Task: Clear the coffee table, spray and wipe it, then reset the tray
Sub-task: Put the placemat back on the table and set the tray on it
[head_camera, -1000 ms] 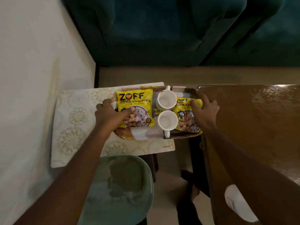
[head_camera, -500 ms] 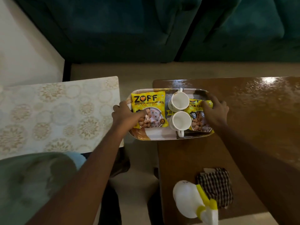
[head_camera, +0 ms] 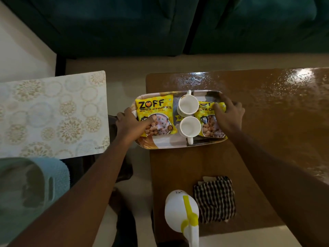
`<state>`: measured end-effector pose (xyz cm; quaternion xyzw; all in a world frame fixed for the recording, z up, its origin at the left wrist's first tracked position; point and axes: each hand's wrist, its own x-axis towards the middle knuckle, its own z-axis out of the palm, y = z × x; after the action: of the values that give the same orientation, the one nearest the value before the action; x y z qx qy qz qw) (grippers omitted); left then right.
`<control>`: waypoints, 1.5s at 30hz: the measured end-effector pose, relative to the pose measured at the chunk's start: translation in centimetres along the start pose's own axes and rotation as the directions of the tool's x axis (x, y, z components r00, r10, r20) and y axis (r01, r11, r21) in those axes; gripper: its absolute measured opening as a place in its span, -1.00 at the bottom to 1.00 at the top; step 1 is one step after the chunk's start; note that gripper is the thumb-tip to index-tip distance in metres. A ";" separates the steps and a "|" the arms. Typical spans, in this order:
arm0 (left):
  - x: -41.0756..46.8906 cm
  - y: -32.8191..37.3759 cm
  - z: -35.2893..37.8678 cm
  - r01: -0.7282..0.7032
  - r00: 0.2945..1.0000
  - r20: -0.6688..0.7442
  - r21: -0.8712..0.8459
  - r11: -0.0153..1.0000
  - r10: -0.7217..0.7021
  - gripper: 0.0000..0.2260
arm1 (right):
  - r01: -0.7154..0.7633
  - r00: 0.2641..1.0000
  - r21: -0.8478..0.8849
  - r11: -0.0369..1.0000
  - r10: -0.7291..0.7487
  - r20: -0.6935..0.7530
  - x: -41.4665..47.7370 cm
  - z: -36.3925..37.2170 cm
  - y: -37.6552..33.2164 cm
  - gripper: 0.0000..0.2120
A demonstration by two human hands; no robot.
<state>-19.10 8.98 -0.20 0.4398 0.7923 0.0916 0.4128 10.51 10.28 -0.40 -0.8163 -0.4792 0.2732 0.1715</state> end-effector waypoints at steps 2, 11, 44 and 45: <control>-0.1 -0.1 0.0 -0.011 1.000 -0.011 0.015 1.000 0.011 -0.16 | 0.003 1.000 -0.045 0.999 -0.003 0.005 0.0 -0.2 0.0 -0.56; -1.4 -0.1 -2.4 -0.147 0.983 -0.088 0.137 0.980 0.159 -0.31 | 0.110 0.991 -0.157 0.981 -0.120 -0.054 -2.3 0.0 -3.1 -0.59; 2.2 -14.0 -21.5 -0.340 0.911 -0.115 0.333 0.880 0.396 -0.53 | -0.221 0.917 0.355 0.908 0.070 0.391 -13.3 22.0 -24.7 -0.77; 1.9 -13.9 -21.9 -0.348 0.906 -0.124 0.327 0.879 0.405 -0.53 | -0.184 0.930 0.366 0.912 0.041 0.366 -13.2 21.1 -25.1 -0.78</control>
<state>-44.32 6.93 5.73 0.6322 0.7312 0.0915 0.2393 -24.78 11.14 0.23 -0.7298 -0.3885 0.5143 0.2279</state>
